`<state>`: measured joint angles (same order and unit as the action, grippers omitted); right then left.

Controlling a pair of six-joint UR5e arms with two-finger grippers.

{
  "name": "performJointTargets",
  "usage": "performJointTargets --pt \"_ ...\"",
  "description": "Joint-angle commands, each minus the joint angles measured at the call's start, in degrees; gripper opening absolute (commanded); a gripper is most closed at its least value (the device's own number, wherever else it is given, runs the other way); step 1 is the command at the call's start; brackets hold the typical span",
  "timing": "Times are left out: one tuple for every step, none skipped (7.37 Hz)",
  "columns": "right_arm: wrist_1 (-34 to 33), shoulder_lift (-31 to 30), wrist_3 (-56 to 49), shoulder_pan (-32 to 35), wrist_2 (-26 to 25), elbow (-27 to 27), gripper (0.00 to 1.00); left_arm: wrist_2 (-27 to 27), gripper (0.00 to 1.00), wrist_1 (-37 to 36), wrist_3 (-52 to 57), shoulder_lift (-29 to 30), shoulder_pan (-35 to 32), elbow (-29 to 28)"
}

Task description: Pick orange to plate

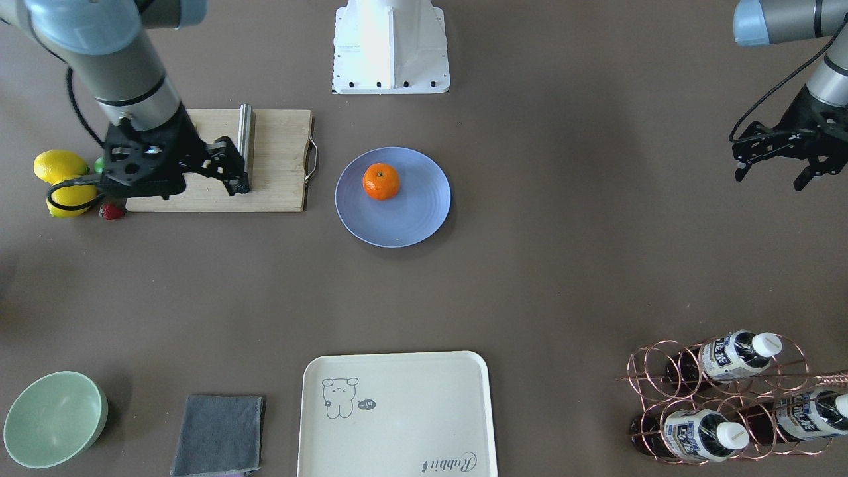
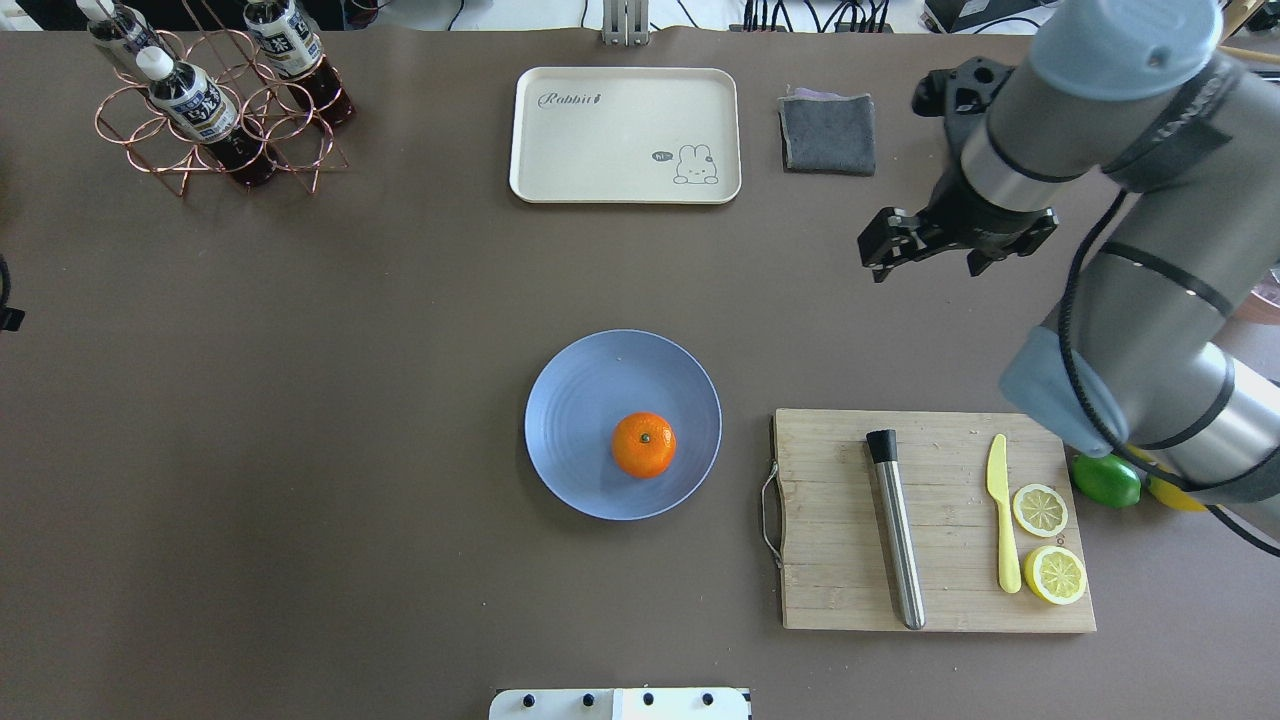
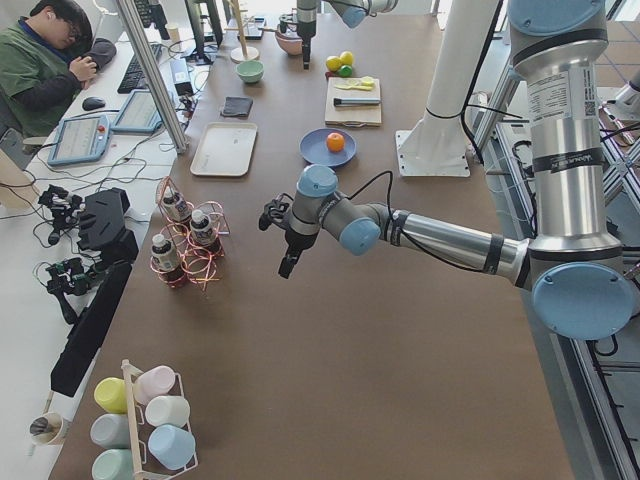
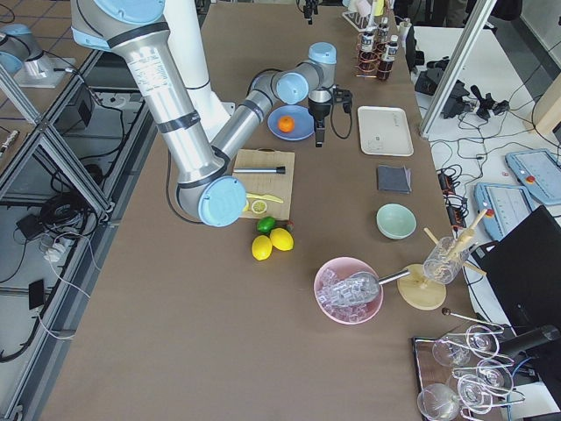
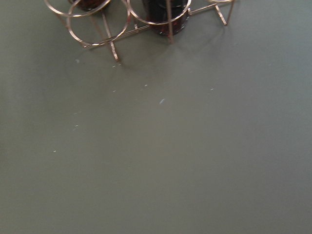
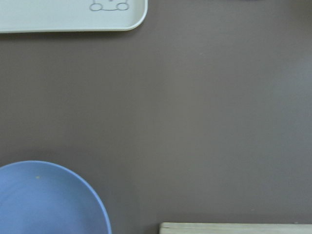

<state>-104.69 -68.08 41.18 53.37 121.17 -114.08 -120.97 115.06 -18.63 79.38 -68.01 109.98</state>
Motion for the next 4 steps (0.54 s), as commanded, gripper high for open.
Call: performJointTargets --pt "0.1 -11.6 -20.9 13.0 6.3 -1.2 1.00 -3.0 0.98 -0.2 7.3 -2.8 -6.5 -1.4" --pt "0.2 -15.4 -30.1 17.9 6.7 -0.1 1.00 -4.6 0.98 -0.2 7.4 -3.3 -7.9 -1.6" --pt "0.1 -17.8 -38.5 23.2 7.3 2.4 1.00 -8.5 0.98 -0.1 7.6 -3.2 -9.4 -2.7" --pt "0.3 -20.1 -47.2 28.4 9.8 6.1 1.00 -10.0 0.98 -0.1 7.7 -3.0 -10.3 -3.8"
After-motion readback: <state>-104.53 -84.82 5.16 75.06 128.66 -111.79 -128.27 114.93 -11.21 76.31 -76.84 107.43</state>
